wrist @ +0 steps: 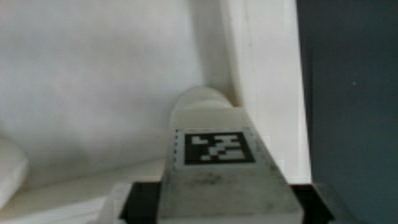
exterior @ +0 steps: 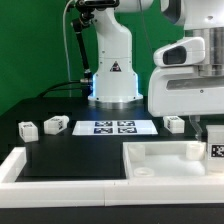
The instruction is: Assemble square table
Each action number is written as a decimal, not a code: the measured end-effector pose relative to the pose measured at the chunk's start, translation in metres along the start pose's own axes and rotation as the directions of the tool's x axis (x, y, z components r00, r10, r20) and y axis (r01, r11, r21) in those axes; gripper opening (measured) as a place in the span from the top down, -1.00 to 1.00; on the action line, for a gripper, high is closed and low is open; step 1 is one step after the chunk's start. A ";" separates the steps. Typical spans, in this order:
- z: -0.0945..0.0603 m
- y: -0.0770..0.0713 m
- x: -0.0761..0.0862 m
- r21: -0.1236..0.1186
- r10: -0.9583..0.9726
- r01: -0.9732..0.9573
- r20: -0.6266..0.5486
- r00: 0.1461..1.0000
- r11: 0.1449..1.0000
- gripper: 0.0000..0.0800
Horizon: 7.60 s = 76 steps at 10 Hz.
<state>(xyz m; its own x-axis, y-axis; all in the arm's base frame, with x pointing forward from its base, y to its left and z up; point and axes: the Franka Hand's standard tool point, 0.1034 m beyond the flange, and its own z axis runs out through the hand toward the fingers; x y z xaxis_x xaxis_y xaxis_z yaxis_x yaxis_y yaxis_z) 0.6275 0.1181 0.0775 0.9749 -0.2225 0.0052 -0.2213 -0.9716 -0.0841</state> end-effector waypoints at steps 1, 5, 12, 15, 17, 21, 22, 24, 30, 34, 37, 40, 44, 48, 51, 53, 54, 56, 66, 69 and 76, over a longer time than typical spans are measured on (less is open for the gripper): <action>0.000 0.000 0.000 0.000 0.071 -0.071 0.000 0.997 0.997 0.28; 0.001 0.002 0.002 0.022 0.625 -0.625 0.035 0.780 0.780 0.28; 0.002 0.000 -0.001 0.044 0.846 -0.848 0.052 0.530 0.529 -0.31; -0.009 -0.002 -0.003 0.053 0.555 -0.555 0.005 0.832 0.830 -0.61; -0.009 -0.004 -0.004 0.046 0.442 -0.441 -0.004 0.897 0.896 -0.62; -0.010 0.000 0.000 0.010 -0.062 0.062 -0.019 0.998 0.998 -0.62; -0.009 0.001 0.000 0.005 -0.181 0.181 -0.020 0.983 0.983 -0.62; -0.005 0.004 0.002 -0.002 -0.362 0.362 -0.026 0.932 0.932 -0.62; -0.005 0.004 0.001 0.005 -0.152 0.152 -0.025 0.988 0.988 0.27; -0.005 0.003 0.002 0.018 0.199 -0.198 -0.019 0.980 0.980 0.27; -0.004 0.002 0.001 0.046 0.617 -0.617 0.019 0.787 0.786 0.27; -0.001 -0.003 -0.003 0.066 0.865 -0.867 0.061 0.498 0.494 0.27; 0.000 -0.009 -0.004 0.062 0.943 -0.946 0.080 0.323 0.319 0.27; -0.003 -0.008 -0.006 0.032 0.733 -0.734 0.055 0.678 0.678 -0.60; -0.001 -0.006 -0.005 0.009 0.412 -0.412 0.044 0.910 0.911 -0.62; 0.007 -0.010 0.003 -0.005 0.099 -0.099 0.019 0.995 0.995 -0.62; 0.010 -0.012 0.001 -0.011 0.035 -0.035 0.017 0.999 0.999 -0.62; 0.010 -0.011 0.001 -0.009 -0.017 0.017 0.018 1.000 1.000 -0.62; 0.013 -0.004 0.001 -0.014 0.734 -0.734 0.020 0.679 0.680 0.27; 0.014 -0.006 0.002 0.005 0.953 -0.956 0.079 0.293 0.294 0.27; 0.013 -0.011 0.005 0.078 0.865 -0.866 0.057 0.498 0.493 -0.34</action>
Offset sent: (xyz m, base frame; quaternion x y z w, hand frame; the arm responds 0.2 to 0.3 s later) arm 0.0088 -0.0045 -0.0004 0.0097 -0.0260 0.4129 0.9103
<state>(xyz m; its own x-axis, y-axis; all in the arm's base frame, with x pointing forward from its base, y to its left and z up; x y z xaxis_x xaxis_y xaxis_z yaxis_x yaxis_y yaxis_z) 0.6348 0.1289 0.0651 0.2953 -0.9469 -0.1271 -0.9519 -0.2802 -0.1235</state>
